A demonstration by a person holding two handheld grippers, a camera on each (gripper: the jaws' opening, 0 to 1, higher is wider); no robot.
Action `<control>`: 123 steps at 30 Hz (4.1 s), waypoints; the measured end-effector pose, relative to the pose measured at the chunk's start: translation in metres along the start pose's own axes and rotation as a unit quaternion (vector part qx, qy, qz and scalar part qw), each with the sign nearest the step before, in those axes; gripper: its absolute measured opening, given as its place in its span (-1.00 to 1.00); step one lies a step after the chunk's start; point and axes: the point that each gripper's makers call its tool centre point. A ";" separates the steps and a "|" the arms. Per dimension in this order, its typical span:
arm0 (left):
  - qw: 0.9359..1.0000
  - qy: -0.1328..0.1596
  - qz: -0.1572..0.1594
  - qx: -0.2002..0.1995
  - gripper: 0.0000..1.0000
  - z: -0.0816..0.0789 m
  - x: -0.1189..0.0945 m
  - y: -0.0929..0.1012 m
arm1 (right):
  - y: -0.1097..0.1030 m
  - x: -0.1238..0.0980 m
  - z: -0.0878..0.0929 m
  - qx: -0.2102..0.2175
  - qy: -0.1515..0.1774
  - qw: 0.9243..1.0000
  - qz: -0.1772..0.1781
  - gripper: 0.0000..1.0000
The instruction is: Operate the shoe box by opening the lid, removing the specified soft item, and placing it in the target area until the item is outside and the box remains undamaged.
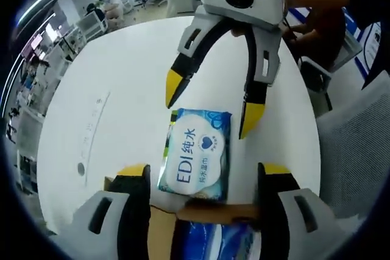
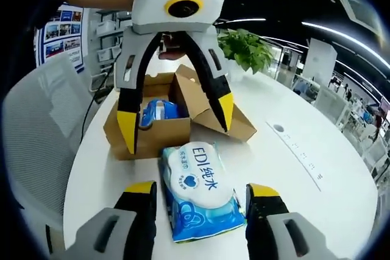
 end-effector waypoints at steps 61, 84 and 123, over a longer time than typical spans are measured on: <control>0.981 0.141 -0.104 -0.083 0.88 0.030 -0.126 0.043 | -0.067 -0.025 -0.083 -0.040 -0.035 0.998 0.034 0.34; 0.956 0.209 -0.158 -0.130 0.98 0.059 -0.175 0.039 | -0.082 0.006 -0.116 -0.085 -0.023 0.995 0.039 0.19; 0.919 0.248 -0.245 -0.183 0.98 0.118 -0.235 0.063 | -0.087 0.052 -0.128 -0.133 -0.055 0.987 0.063 -0.07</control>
Point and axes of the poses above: the point that each gripper's makers call its tool centre point, and the gripper's own axes: x roughly forward along the fingers, y roughly to its right, z roughly out of its underside, and after that the axes turned 6 degrees about y, right-handed
